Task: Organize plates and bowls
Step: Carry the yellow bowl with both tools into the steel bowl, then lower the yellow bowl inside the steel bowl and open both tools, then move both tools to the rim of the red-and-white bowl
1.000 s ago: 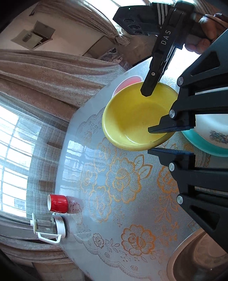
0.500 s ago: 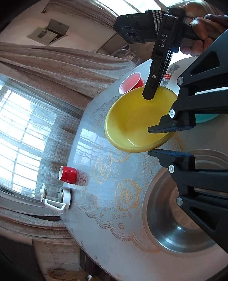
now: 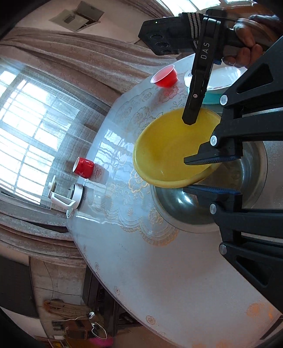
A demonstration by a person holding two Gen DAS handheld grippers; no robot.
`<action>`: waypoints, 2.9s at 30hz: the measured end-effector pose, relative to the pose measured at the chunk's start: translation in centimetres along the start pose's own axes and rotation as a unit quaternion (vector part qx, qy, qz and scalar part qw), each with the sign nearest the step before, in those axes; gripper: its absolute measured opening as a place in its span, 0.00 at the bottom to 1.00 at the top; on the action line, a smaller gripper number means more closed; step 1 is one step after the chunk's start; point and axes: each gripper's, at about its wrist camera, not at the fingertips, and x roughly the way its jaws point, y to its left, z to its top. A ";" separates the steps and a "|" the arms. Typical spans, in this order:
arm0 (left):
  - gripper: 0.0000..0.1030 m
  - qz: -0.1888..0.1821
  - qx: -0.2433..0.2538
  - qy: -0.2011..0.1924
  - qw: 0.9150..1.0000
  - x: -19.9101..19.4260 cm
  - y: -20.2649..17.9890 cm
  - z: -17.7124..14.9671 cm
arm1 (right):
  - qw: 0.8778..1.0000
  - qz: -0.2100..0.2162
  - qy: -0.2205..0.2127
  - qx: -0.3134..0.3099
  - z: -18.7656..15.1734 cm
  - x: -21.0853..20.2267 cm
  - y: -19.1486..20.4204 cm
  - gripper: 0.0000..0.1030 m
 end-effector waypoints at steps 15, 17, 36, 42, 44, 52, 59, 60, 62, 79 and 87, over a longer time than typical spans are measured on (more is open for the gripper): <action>0.17 0.010 0.002 0.042 0.999 1.5 1.5 -1.7 | 0.997 -0.057 0.044 -0.018 -1.6 2.6 0.8 0.16; 0.17 0.009 0.001 0.044 0.999 1.7 1.5 -1.7 | 0.997 -0.058 0.047 -0.015 -1.6 2.6 0.7 0.16; 0.28 0.024 0.022 0.037 0.999 1.9 1.3 -1.8 | 0.988 -0.120 0.039 -0.086 -1.7 3.0 2.6 0.28; 0.28 0.025 0.027 0.035 0.999 1.9 1.2 -1.8 | 0.987 -0.119 0.044 -0.098 -1.9 3.4 2.8 0.29; 0.28 0.025 0.027 0.035 0.999 2.0 1.2 -1.8 | 0.986 -0.121 0.044 -0.101 -2.0 3.4 2.8 0.29; 0.33 0.036 0.036 0.028 0.998 1.7 1.0 -1.8 | 0.988 -0.114 0.039 -0.098 -2.1 3.2 2.7 0.31; 0.36 0.047 0.048 0.013 0.998 1.0 0.6 -1.5 | 0.990 -0.097 0.004 -0.102 -2.1 1.7 2.9 0.36; 0.36 0.049 0.050 0.012 0.997 1.0 0.5 -1.4 | 0.990 -0.094 -0.001 -0.101 -2.1 1.5 2.9 0.36; 0.36 0.051 0.053 0.010 0.997 0.9 0.3 -1.4 | 0.991 -0.090 -0.009 -0.099 -2.0 1.0 2.8 0.37; 0.37 0.036 0.132 0.005 0.991 2.4 -6.8 0.1 | 0.992 -0.077 -0.097 -0.024 -1.8 -7.1 -1.8 0.37; 0.37 0.008 0.175 0.018 0.984 5.1 -12.9 0.9 | 0.980 -0.100 -0.165 0.054 -2.0 -14.9 -7.8 0.37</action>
